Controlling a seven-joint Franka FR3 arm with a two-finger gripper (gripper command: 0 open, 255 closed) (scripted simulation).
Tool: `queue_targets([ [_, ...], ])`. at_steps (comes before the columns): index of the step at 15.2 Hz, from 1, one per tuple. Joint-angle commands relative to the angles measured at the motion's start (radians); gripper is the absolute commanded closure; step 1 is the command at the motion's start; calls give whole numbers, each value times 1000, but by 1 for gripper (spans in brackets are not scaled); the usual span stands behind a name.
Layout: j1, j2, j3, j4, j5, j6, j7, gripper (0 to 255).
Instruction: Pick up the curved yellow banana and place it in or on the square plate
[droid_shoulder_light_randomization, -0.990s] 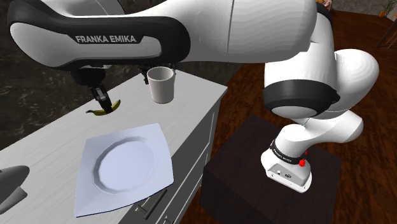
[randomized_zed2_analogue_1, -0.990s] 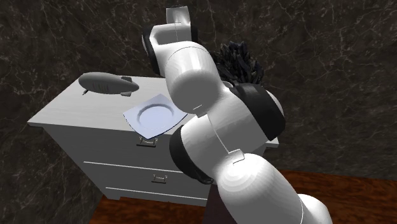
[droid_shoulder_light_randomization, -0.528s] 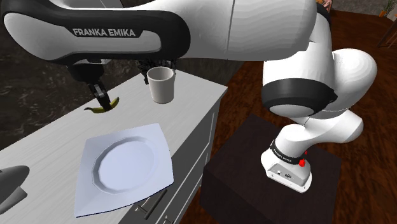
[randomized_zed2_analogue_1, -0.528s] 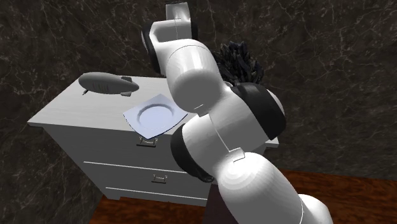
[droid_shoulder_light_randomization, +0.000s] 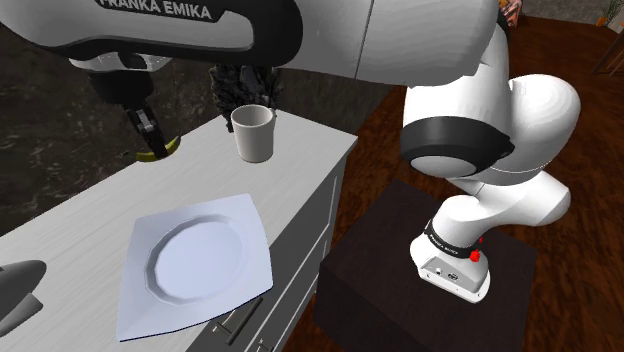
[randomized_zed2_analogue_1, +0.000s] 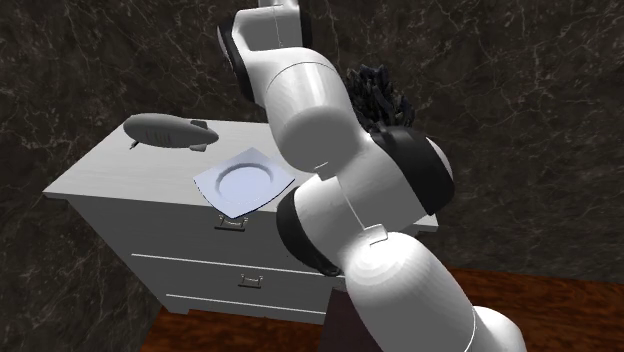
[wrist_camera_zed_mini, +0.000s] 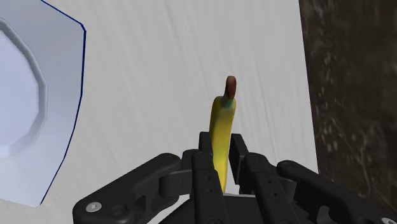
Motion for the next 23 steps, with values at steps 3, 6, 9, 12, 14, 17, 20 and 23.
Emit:
queue_targets([
  [3, -40, -5, 8, 83, 5, -63, 9, 255],
  [6, -84, -18, 21, 166, 15, -118, 18, 255],
  [9, -45, 5, 9, 144, 1, -121, 33, 255],
  [12, 122, 81, -41, -7, -54, -68, 75, 255],
  [14, 223, 125, -70, -84, -88, -41, 111, 255],
  [17, 366, 184, -111, -178, -135, -10, 174, 255],
  [20, 502, 237, -148, -251, -178, 14, 245, 255],
  [23, 630, 283, -182, -306, -217, 30, 321, 255],
])
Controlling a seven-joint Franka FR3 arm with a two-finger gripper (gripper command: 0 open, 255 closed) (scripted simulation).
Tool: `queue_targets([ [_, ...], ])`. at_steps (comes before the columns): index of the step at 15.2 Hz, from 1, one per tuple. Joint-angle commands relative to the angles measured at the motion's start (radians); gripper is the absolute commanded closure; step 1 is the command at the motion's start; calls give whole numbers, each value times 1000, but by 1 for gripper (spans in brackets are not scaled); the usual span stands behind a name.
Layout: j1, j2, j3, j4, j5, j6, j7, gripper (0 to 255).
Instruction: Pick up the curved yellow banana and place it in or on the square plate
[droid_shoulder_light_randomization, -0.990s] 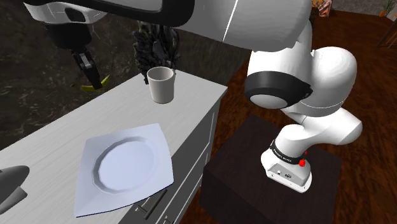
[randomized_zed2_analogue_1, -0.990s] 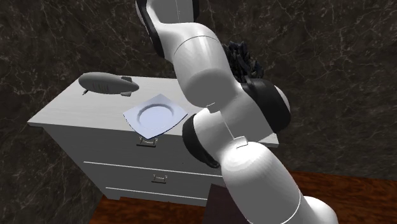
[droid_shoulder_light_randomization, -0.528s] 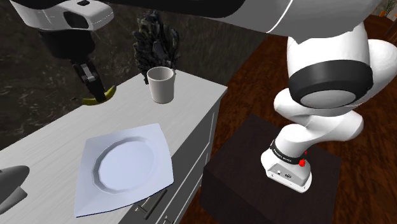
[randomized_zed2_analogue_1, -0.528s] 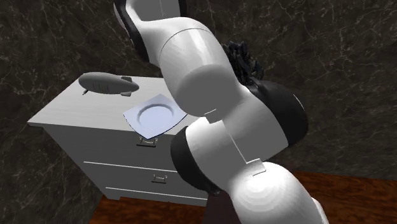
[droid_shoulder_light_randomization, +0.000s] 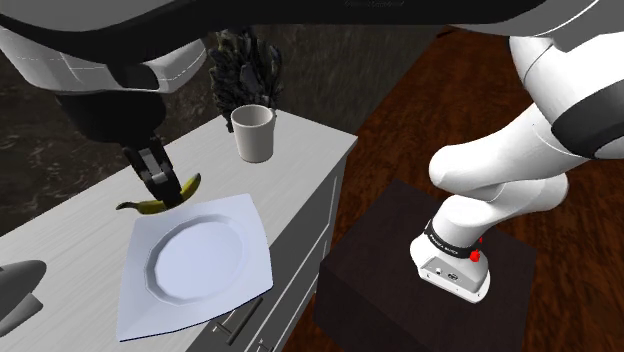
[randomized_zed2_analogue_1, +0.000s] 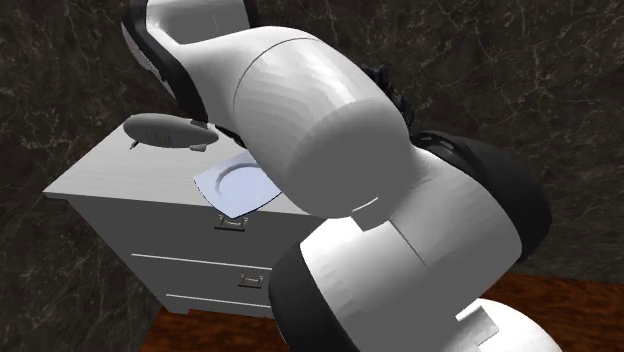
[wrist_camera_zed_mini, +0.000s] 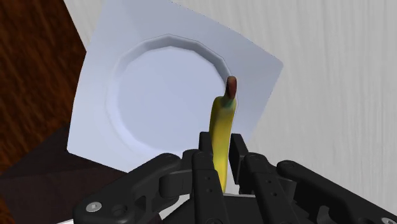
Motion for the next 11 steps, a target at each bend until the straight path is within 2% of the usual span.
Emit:
queue_targets([
  [1, 82, 29, -22, -32, -26, 7, 51, 255],
  [2, 135, 46, -34, -50, -41, 11, 86, 255],
  [11, 193, 58, -49, -195, -48, 140, 91, 255],
])
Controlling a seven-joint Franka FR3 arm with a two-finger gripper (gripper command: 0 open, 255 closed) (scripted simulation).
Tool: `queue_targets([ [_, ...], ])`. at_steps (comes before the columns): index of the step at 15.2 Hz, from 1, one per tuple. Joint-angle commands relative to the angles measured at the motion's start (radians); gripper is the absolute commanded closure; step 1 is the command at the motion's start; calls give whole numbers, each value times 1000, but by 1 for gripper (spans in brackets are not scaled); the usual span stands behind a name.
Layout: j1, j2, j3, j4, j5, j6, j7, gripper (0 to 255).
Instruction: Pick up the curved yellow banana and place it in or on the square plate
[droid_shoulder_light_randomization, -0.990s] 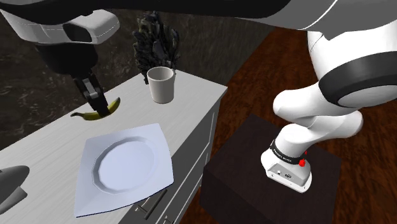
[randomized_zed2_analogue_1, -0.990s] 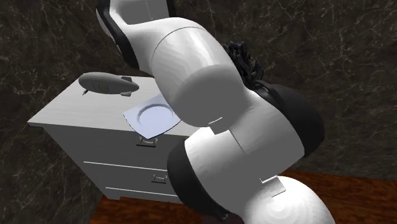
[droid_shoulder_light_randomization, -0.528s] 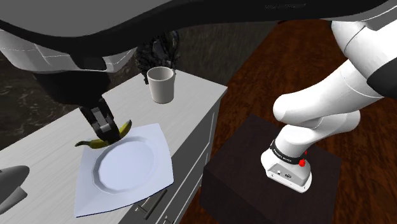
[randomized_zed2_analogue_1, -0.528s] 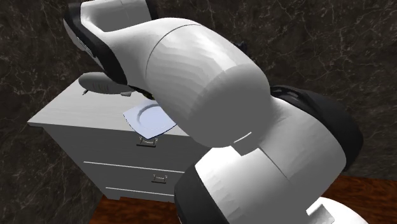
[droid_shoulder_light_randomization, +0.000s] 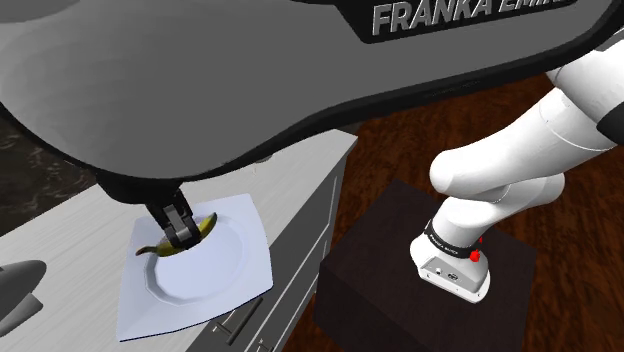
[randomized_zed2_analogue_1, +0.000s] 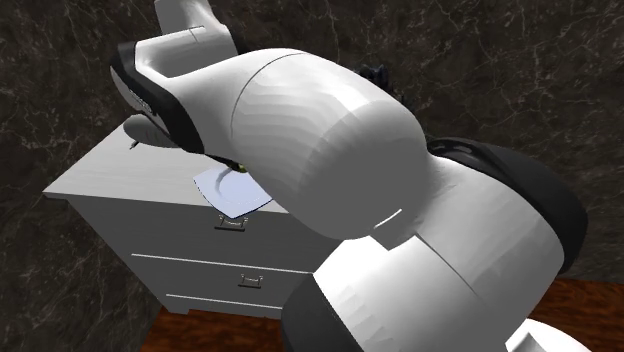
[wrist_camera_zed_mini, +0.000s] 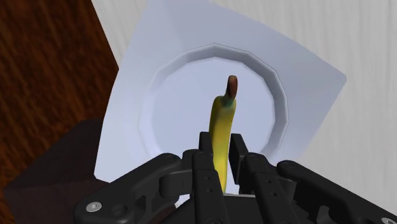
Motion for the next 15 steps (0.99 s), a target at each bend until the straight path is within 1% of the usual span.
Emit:
queue_targets([
  [1, 8, 0, -1, -30, 1, 28, -1, 255],
  [5, 17, -3, 2, -79, 6, 77, -3, 255],
  [12, 17, -3, 2, -79, 6, 77, -3, 255],
  [13, 17, -3, 2, -79, 6, 77, -3, 0],
  [15, 17, -3, 2, -79, 6, 77, -3, 0],
])
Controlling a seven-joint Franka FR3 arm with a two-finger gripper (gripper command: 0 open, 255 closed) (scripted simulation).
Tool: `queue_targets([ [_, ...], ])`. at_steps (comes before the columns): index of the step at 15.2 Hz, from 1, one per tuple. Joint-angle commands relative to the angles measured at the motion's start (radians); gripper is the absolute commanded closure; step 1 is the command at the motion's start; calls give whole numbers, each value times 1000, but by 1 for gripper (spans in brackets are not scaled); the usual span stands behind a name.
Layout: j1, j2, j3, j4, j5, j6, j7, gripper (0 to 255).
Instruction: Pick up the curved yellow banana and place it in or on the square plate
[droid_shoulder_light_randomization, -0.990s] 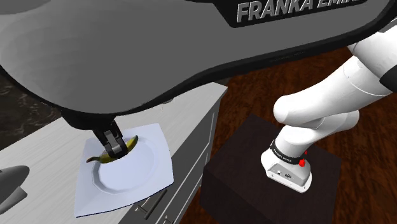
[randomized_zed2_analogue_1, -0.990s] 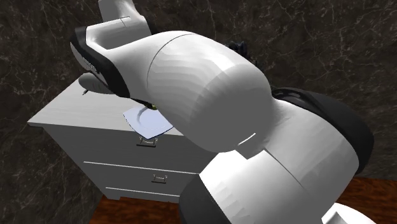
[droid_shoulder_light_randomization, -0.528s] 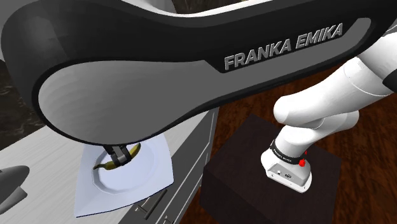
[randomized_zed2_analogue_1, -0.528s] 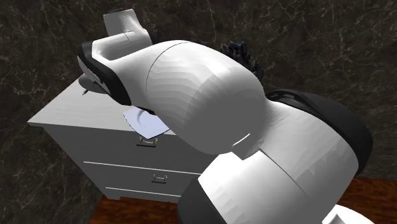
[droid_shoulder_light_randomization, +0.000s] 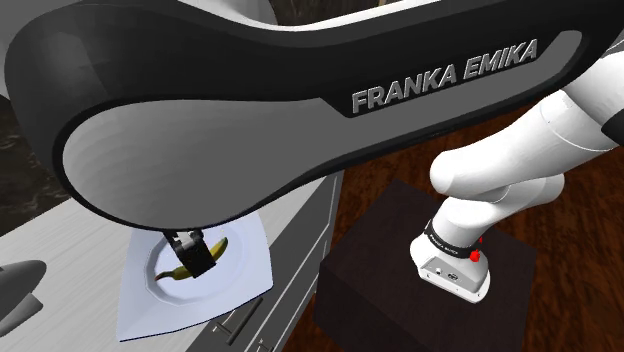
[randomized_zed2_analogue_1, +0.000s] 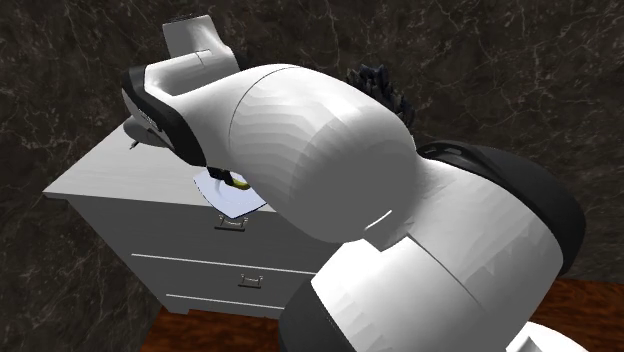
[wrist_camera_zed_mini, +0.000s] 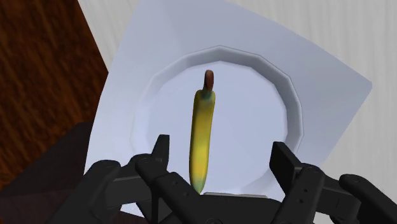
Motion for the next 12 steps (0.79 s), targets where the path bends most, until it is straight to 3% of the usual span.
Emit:
queue_targets([
  [1, 0, 0, 0, 0, 0, 0, 0, 0],
  [3, 0, 0, 0, 0, 0, 0, 0, 0],
  [7, -38, -4, 6, 141, -2, -130, 6, 0],
  [12, -38, -3, 6, 141, -2, -130, 6, 0],
])
